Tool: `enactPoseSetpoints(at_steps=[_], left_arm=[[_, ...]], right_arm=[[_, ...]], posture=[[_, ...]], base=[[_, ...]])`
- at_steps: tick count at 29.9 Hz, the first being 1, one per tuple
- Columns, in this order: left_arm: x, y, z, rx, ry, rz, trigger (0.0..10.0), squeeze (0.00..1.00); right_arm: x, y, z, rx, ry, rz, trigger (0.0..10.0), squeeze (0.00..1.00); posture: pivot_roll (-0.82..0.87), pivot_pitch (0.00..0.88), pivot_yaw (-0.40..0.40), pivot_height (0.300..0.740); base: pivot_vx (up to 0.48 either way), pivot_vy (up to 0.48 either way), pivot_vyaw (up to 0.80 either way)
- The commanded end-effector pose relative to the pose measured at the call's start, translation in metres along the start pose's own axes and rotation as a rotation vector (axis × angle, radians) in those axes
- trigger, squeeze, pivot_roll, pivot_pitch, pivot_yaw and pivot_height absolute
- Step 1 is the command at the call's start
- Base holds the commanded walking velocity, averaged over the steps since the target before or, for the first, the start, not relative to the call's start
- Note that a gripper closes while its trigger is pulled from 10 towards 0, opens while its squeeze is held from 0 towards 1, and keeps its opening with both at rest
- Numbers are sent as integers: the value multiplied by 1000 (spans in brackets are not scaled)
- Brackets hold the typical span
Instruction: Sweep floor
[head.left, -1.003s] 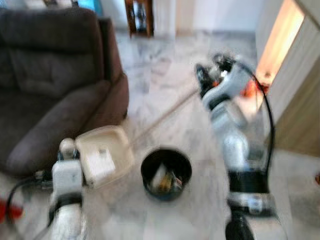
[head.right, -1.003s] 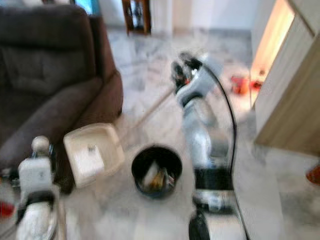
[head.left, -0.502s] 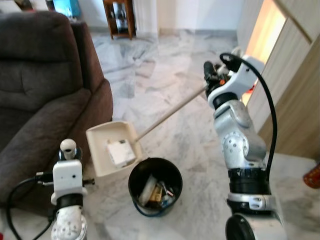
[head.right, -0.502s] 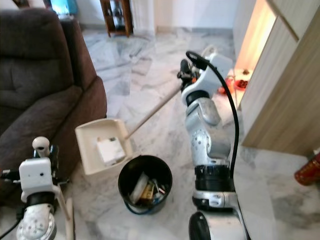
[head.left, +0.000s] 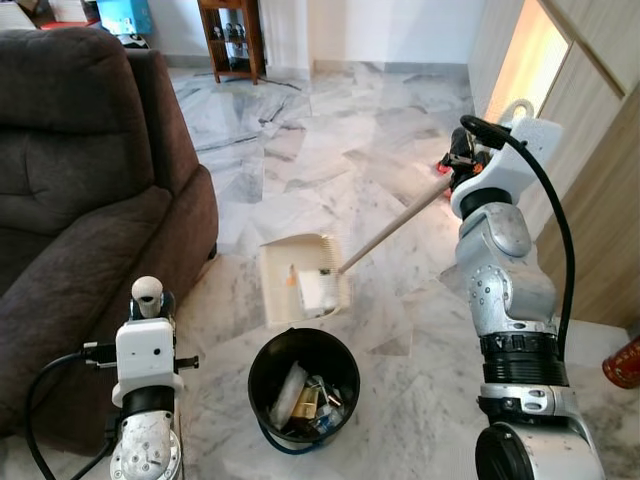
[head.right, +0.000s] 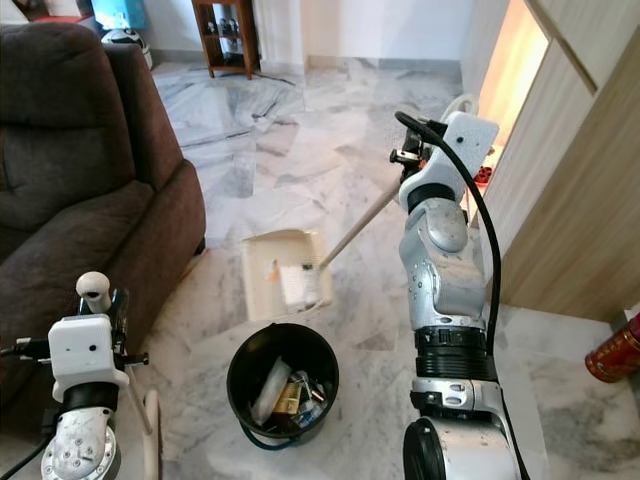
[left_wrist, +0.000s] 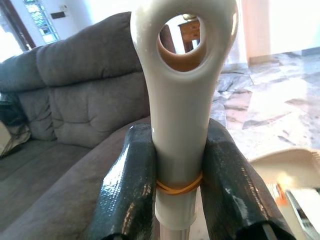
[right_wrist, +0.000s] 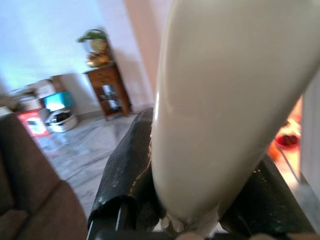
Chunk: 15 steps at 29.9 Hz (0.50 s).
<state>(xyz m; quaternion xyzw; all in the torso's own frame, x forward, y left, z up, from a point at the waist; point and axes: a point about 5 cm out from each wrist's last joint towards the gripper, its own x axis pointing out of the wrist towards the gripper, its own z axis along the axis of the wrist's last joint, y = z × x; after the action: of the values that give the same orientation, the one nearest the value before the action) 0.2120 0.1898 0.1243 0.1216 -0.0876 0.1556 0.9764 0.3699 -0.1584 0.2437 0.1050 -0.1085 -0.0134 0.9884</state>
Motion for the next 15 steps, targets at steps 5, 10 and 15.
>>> enactPoseSetpoints(at_steps=[5,10,15], left_arm=[[0,5,6,9,-33,11,10000,0],[0,5,6,9,-34,12,10000,0],[0,5,6,8,-35,11,10000,0]], right_arm=[[4,18,19,-12,-89,114,10000,0],[4,22,25,15,-126,153,10000,0],[1,27,34,-5,-194,221,10000,0]], posture=[[-137,67,61,740],[-137,66,61,740],[-138,65,61,740]], base=[[0,0,0],[0,0,0],[0,0,0]])
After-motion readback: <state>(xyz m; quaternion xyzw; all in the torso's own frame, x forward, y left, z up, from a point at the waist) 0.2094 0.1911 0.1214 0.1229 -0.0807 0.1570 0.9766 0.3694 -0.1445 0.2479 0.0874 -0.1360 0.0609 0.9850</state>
